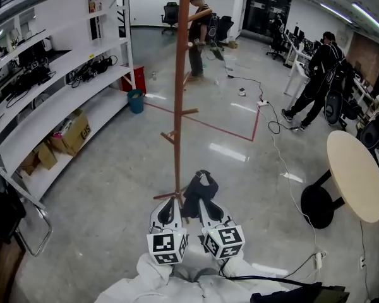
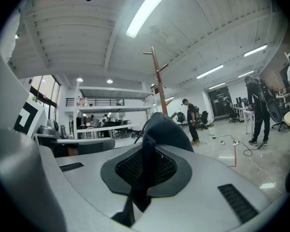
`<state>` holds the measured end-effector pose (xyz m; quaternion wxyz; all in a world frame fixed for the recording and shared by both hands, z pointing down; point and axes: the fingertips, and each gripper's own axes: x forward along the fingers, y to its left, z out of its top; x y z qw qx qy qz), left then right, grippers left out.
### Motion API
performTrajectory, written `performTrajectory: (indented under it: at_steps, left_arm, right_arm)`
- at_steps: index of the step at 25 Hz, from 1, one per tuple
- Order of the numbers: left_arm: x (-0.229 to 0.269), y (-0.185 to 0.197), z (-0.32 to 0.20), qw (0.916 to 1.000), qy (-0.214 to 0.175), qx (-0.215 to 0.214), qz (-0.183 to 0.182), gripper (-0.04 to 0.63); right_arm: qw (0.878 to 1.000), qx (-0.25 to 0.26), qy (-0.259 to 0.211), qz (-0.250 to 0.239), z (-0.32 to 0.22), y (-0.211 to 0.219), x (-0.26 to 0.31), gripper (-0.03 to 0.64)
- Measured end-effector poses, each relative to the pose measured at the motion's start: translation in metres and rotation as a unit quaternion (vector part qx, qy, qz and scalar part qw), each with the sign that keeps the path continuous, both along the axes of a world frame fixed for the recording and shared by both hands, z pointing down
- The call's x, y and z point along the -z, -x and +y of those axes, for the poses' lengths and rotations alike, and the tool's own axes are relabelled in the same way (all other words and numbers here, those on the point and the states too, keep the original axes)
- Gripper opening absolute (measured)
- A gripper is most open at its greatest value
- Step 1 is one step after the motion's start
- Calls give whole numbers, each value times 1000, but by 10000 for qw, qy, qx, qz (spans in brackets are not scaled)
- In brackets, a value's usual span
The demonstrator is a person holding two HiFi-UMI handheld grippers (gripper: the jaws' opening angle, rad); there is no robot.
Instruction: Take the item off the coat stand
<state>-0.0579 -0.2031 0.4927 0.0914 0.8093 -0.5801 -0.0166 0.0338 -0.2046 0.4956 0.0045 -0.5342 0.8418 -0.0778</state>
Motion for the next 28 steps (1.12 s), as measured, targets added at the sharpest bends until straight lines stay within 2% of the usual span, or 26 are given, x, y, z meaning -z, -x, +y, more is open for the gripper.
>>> performTrajectory:
  at_steps: [8, 14, 28]
  left_arm:
    - [9, -9, -1, 9999, -59, 83, -71, -14]
    - [12, -13, -2, 9998, -111, 150, -96, -14]
    - [13, -22, -4, 9997, -137, 159, -124, -14]
  right_arm:
    - [9998, 117, -28, -130, -4, -7, 8, 25]
    - [9997, 223, -78, 62, -7, -7, 9, 25]
    - [9996, 279, -60, 48, -7, -18, 8, 25]
